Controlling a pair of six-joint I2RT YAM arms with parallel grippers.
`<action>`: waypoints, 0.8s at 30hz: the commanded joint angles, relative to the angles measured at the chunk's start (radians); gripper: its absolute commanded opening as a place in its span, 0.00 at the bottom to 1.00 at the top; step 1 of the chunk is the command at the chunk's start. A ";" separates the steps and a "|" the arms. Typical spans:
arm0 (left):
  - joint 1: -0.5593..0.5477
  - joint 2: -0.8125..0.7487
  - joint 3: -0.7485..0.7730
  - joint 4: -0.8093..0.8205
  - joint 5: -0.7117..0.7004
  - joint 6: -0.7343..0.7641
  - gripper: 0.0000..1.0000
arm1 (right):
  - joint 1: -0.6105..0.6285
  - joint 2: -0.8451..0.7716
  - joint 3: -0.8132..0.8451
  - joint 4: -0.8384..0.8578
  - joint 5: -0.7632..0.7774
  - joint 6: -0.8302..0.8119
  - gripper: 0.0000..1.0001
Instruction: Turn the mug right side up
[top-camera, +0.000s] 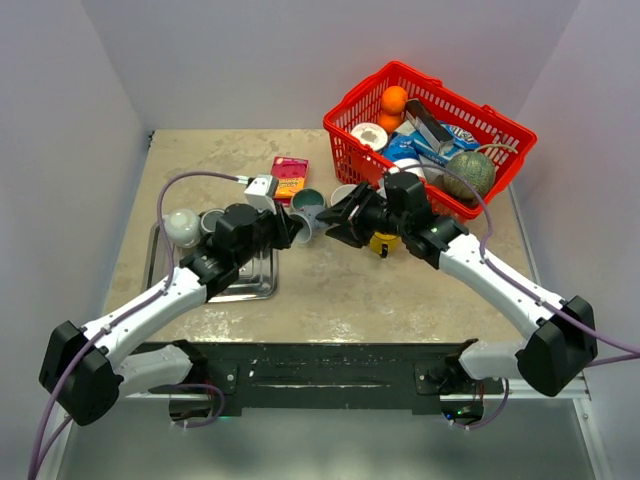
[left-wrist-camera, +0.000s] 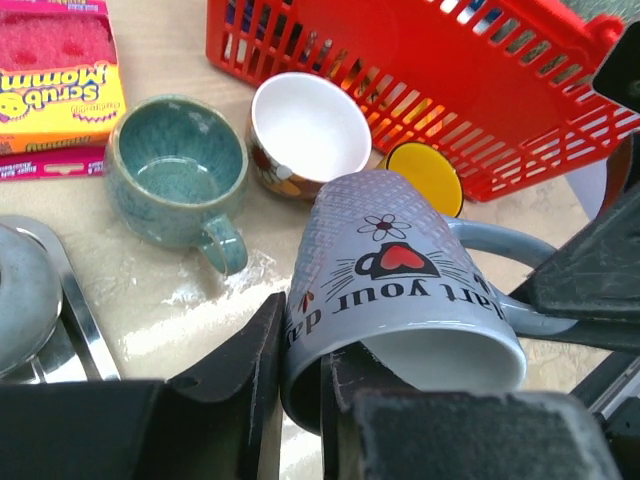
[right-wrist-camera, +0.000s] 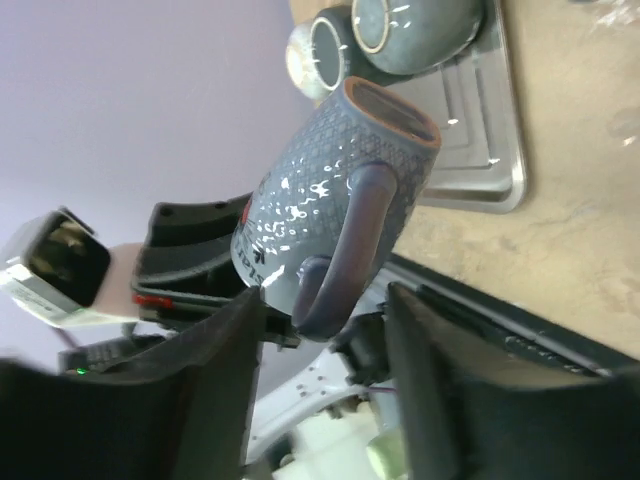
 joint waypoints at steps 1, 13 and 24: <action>-0.003 0.016 0.120 -0.108 -0.005 0.038 0.00 | -0.004 -0.044 0.046 -0.073 0.080 -0.280 0.67; -0.003 0.107 0.378 -0.585 0.122 0.213 0.00 | 0.016 -0.127 0.101 -0.202 0.056 -1.263 0.83; -0.005 0.199 0.525 -0.863 0.267 0.279 0.00 | 0.246 -0.161 0.103 -0.184 0.051 -1.510 0.81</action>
